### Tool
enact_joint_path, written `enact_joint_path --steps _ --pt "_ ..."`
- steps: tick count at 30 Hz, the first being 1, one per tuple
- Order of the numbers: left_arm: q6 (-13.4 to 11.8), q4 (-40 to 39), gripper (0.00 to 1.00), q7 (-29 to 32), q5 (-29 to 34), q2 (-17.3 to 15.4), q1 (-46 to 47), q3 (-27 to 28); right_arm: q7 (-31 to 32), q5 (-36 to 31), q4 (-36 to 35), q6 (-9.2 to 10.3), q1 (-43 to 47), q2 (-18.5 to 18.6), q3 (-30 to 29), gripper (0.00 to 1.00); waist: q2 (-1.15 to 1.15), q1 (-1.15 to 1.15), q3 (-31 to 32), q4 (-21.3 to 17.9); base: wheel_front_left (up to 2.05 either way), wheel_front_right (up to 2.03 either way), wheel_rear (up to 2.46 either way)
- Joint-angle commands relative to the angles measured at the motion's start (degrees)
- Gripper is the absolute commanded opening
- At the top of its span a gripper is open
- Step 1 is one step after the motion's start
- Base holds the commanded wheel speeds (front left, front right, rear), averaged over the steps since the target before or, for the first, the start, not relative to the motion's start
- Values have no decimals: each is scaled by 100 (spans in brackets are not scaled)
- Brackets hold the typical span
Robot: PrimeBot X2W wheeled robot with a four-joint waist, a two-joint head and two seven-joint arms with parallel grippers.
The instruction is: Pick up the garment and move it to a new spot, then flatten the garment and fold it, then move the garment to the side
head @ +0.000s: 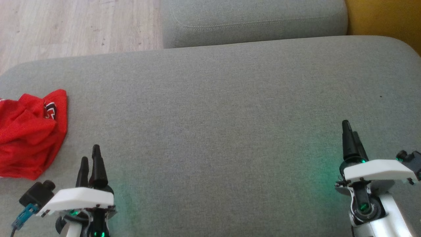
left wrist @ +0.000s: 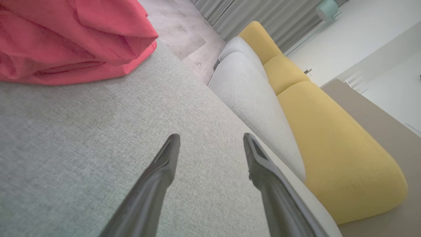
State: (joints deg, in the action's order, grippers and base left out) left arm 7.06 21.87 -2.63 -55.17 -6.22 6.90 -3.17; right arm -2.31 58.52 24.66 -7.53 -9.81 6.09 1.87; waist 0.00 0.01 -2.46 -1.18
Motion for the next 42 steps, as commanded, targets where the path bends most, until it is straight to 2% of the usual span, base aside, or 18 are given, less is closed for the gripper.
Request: enact_joint_path --steps 1,30,42 --pt "5 -152 100 -76 187 -136 295 58 -99 -178 -166 2 -381 117 99 100 0 -1 -3 -4 0 0 0" --pt "-146 124 100 -562 2461 -300 202 -187 -589 -2502 414 3 -616 251 514 100 0 -1 -44 -67 0 0 0" --pt "-213 291 100 -764 3245 -249 167 -248 -792 -3514 682 3 -653 226 537 100 0 -1 -99 -79 0 0 0"
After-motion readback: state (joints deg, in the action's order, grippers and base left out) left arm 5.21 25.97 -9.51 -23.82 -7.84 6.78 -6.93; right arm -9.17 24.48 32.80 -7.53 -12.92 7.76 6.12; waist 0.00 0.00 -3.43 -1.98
